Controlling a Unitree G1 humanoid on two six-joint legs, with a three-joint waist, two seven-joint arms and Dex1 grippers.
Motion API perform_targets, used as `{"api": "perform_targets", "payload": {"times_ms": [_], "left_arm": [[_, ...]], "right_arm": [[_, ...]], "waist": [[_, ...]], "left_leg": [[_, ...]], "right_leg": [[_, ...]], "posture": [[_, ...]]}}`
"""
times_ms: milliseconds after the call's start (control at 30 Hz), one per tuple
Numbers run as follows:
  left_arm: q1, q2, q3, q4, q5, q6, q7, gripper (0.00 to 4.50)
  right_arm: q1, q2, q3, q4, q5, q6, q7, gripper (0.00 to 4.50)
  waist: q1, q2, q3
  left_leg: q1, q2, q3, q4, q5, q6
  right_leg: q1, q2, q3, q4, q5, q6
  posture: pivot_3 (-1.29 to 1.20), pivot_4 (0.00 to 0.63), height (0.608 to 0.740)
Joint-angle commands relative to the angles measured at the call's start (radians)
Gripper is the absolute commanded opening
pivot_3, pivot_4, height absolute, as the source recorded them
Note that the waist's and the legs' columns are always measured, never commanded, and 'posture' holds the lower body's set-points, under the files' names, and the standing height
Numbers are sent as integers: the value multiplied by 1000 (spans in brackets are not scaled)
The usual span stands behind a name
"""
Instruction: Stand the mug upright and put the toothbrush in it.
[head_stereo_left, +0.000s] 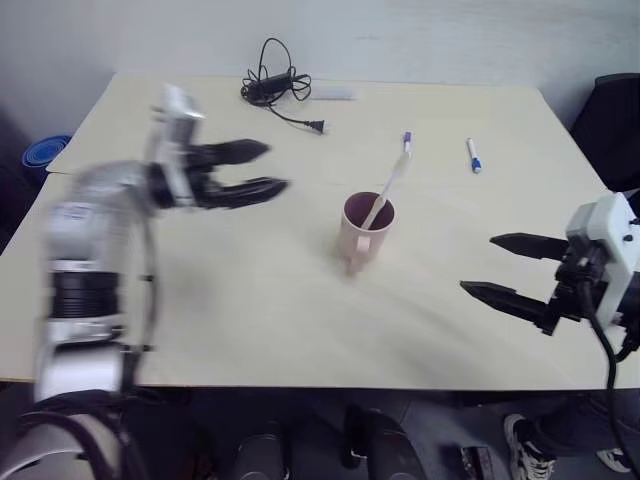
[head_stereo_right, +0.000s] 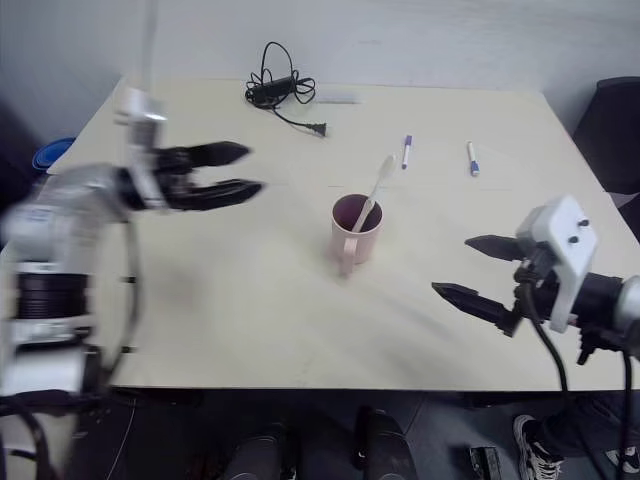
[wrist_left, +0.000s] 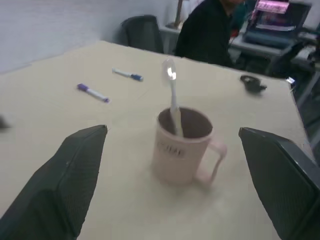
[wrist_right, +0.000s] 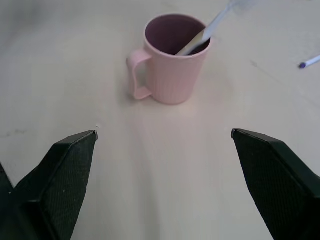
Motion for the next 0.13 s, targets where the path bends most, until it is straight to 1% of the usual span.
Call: {"api": "perform_targets", "payload": {"times_ms": [33,67,133], "left_arm": [[48,111,-26,2,63,-123,-153,4490],[62,139,-27,12,81,-155,-169,4490],[81,159,-16,6,79,-164,-178,4490]], "right_arm": [[-24,-26,-31,69,-40,-46,79,4500],[-36,-26,-23,92,-46,-50,89,4500],[-53,-23,-3,123,-64,-62,104,4500]], "waist": [[13,0,0],[17,0,0],[20,0,0]], "left_leg": [[0,0,0,0,0,0],[-1,1,-1,2,0,1],[-1,1,-1,3,-1,3]], "right_leg": [[1,-1,0,-1,0,0],[1,-2,-1,-1,0,0],[1,-4,-1,-3,0,0]], "posture": [[0,150,740],[0,150,740],[0,150,740]]}}
